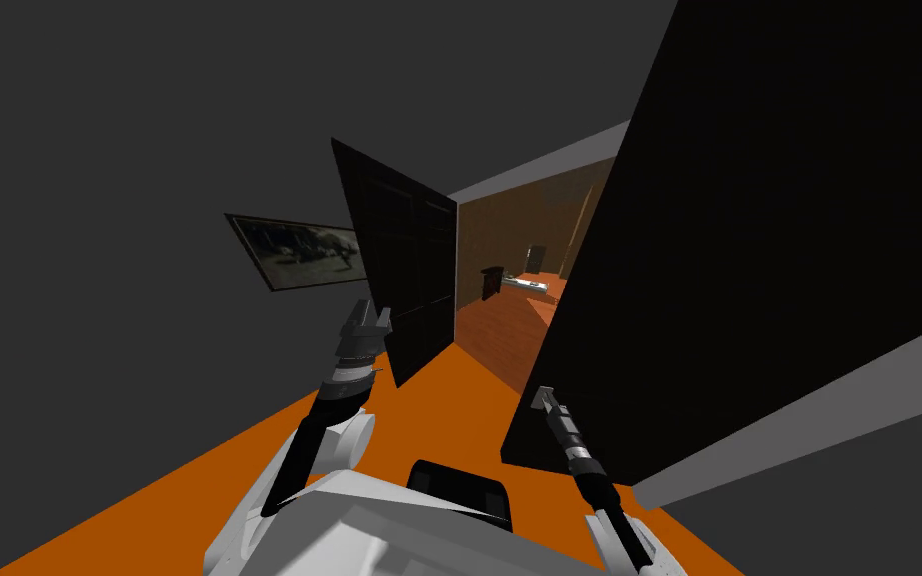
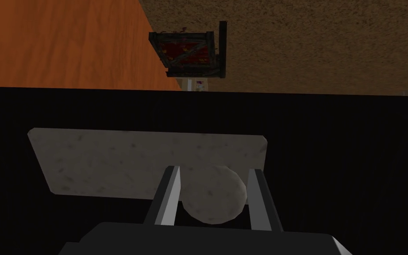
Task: Pull the door open
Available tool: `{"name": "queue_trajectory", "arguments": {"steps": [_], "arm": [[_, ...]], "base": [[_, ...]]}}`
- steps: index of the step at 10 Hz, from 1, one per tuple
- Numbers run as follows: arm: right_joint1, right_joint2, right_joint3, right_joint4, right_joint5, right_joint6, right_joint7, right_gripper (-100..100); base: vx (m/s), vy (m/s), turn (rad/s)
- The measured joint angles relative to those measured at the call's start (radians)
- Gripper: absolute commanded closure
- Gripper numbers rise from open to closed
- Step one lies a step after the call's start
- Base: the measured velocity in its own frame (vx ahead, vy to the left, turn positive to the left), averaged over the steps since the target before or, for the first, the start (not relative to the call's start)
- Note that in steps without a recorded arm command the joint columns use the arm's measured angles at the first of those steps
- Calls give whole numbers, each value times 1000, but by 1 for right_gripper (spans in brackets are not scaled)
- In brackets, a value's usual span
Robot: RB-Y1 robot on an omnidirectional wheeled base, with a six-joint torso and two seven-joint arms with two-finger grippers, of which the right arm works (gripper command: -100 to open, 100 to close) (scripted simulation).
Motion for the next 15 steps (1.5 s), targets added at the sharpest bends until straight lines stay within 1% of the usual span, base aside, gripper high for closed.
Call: {"name": "queue_trajectory", "arguments": {"steps": [1,2,3,4,5,7,8,9,10,11,12,13,14,15], "arm": [[-1,-5,5,15,4,-16,-6,100],[16,-13,13,1,11,-25,-17,100],[11,-21,20,19,17,-48,-27,100],[16,-32,28,24,24,-71,-40,100],[29,-44,39,14,33,-87,-55,100],[34,-59,55,33,47,-122,-76,100],[38,-58,58,37,49,-125,-78,100],[33,-64,60,58,50,-143,-81,100],[32,-72,62,76,53,-171,-86,100],[33,-73,66,84,56,-185,-89,100],[44,-73,68,70,57,-181,-90,100],[58,-74,69,50,58,-169,-91,100],[68,-85,70,45,59,-180,-97,100],[76,-94,73,43,61,-199,-105,100]], "base": [[-88,-49,54],[-129,-58,57],[-155,-54,75],[-172,-70,74],[-170,-58,41],[-112,-40,21],[-149,-55,147],[-211,-111,208],[-138,-73,53],[-56,-13,-26],[-13,11,-38],[-131,-77,196],[-178,-106,210],[-189,-86,142]]}}
